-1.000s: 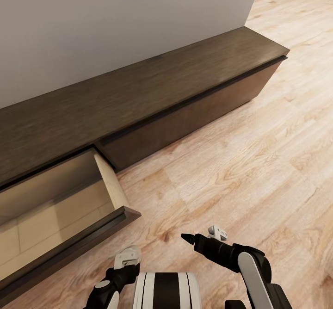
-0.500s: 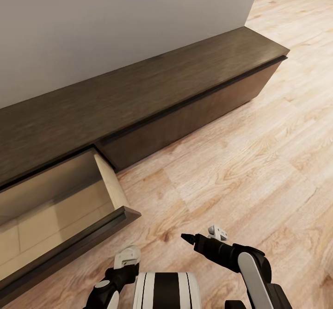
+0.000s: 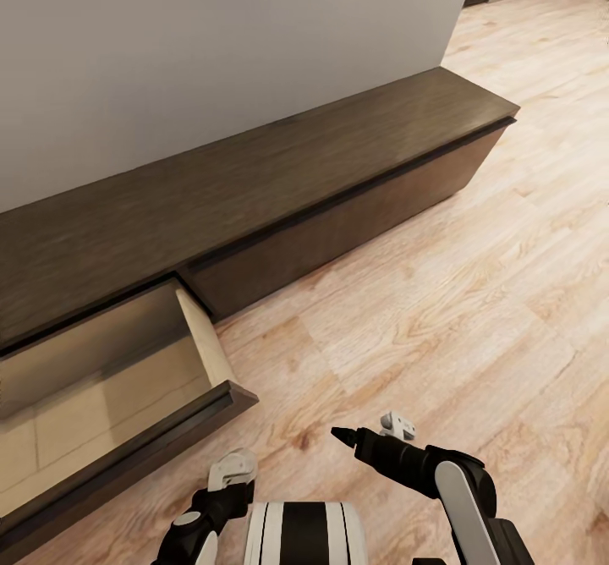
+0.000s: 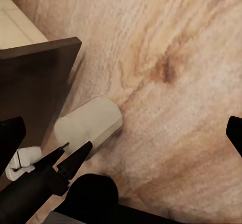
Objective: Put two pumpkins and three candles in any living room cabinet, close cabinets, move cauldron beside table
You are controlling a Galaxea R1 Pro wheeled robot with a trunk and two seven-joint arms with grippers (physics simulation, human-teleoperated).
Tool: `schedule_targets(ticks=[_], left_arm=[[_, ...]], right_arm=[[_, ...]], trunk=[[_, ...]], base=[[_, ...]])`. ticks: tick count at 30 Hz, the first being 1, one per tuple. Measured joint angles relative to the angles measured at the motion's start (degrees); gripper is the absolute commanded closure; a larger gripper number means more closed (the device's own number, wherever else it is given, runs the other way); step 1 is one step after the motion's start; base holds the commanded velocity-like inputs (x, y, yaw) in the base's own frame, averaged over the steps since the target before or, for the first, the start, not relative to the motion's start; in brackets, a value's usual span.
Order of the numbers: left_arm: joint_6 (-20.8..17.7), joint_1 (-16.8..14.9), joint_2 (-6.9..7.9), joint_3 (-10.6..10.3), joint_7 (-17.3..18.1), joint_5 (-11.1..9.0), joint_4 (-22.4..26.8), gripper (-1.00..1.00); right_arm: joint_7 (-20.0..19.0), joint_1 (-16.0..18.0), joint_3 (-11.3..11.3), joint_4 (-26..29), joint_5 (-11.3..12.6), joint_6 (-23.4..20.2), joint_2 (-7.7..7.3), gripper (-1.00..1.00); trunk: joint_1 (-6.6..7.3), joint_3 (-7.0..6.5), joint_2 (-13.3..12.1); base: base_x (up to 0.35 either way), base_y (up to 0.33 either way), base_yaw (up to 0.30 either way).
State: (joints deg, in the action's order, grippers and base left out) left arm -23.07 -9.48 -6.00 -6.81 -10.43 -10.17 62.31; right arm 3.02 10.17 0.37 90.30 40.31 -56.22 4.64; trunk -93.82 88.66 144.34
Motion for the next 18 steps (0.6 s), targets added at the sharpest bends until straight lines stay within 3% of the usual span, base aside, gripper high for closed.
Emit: schedule_targets(ticks=[10,18], left_arm=[[-1.39,-0.07,-0.28,-0.01,0.04,0.04,0.62,1.0],[-2.71,-0.09,-0.27,-0.02,0.04,0.06,1.54,1.0]], right_arm=[[0.0,0.02,0.0,0.0,0.0,0.0,-0.17,-1.0],[0.0,0.0,-0.07,-0.07,0.0,0.0,-0.21,-1.0]], trunk=[[0.26,-2.22,-0.13],[0.45,-3.99,-0.24]], base=[[-0.005,0.0,0.0],[-0.148,0.0,0.0]])
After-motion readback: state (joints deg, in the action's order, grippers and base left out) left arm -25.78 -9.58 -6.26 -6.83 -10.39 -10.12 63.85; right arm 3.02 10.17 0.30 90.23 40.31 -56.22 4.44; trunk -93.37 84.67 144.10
